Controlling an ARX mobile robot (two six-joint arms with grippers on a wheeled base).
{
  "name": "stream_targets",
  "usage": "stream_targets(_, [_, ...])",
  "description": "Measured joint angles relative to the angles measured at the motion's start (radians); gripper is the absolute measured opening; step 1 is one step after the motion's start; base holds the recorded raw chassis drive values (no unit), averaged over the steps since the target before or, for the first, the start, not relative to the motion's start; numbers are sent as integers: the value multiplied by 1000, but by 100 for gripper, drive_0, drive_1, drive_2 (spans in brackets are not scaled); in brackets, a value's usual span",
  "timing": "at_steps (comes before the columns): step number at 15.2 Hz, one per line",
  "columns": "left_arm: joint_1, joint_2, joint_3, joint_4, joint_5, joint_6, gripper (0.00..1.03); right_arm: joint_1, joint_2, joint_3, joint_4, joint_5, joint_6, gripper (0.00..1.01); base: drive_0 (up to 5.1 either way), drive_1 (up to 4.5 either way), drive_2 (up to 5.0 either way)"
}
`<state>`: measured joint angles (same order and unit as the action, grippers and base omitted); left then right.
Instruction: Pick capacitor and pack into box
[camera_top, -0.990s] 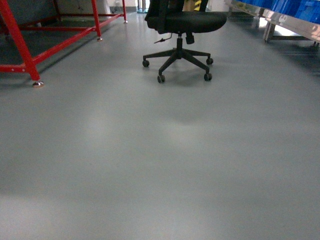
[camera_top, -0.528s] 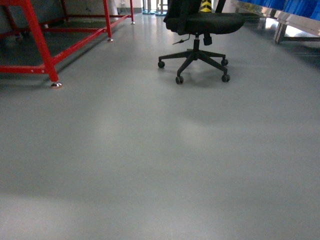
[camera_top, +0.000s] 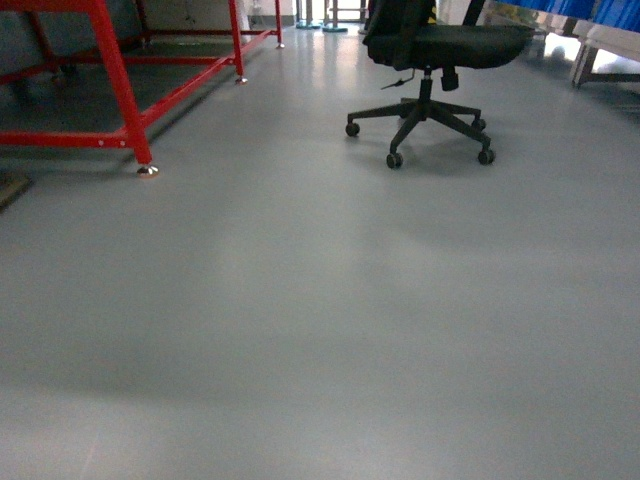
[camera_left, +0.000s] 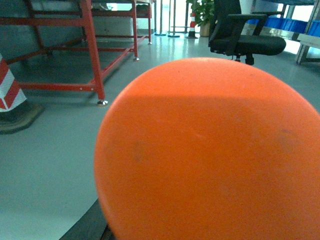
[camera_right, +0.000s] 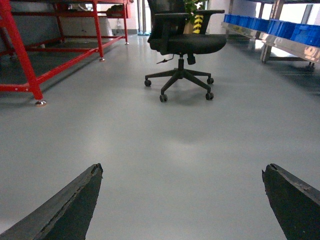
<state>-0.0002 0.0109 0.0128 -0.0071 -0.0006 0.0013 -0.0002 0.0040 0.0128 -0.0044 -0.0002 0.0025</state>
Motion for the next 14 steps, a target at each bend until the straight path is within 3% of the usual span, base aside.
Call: stream_targets(14, [0, 0, 0, 2, 0, 0, 45, 0, 0, 0, -1, 0, 0, 98, -500, 241, 241])
